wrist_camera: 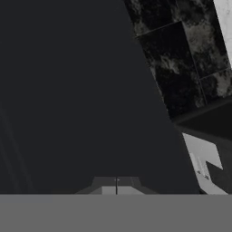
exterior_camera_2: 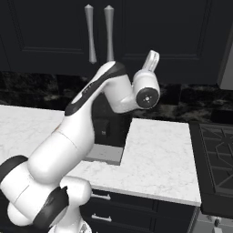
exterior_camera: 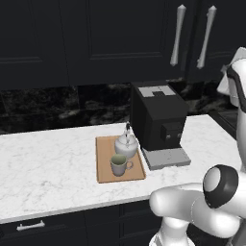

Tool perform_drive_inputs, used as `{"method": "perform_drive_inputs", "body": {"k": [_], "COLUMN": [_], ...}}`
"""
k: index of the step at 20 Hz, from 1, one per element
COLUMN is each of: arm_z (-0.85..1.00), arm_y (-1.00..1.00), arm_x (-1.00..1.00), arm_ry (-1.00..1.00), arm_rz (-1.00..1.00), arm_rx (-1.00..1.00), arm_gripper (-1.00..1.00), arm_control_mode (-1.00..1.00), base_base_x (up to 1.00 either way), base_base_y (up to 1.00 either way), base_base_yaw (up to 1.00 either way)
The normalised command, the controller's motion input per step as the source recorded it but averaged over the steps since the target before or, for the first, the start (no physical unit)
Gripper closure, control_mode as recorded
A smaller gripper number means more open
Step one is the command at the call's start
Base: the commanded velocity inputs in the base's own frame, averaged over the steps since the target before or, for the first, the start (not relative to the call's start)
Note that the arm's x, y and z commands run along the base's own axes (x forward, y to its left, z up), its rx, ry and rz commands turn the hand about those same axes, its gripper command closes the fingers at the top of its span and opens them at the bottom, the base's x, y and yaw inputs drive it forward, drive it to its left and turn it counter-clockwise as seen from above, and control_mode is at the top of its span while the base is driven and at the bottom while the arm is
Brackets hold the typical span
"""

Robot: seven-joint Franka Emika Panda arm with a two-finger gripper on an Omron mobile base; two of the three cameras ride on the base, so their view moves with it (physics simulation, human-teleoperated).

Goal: Pick the kettle from the counter and place it on the tray. Then pick the mug from the cabinet and place it on the tray. Then close the cabinet doors.

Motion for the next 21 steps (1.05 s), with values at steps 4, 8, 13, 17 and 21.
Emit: {"method": "perform_drive_inputs", "body": {"k": [4,8,13,17,21], "arm_z": [-0.01,-0.09,-0.11,-0.12,-0.03], "arm_y": [0.37,0.36,0.23,0.14,0.00], "arm_x": [0.68,0.79,0.86,0.84,0.68], "arm_ry": [0.01,0.00,0.01,0.03,0.12], "arm_rz": [-0.02,-0.05,-0.07,-0.09,-0.07], "arm_rx": [0.00,0.00,0.00,0.00,0.00], "arm_gripper": [1.00,1.00,1.00,1.00,1.00], "arm_control_mode": [-1.00,-1.00,-1.00,-1.00,-1.00], "base_base_x": [0.00,0.00,0.00,0.00,0.00], "base_base_y": [0.00,0.00,0.00,0.00,0.00], "base_base_yaw": [0.00,0.00,0.00,0.00,0.00]}}
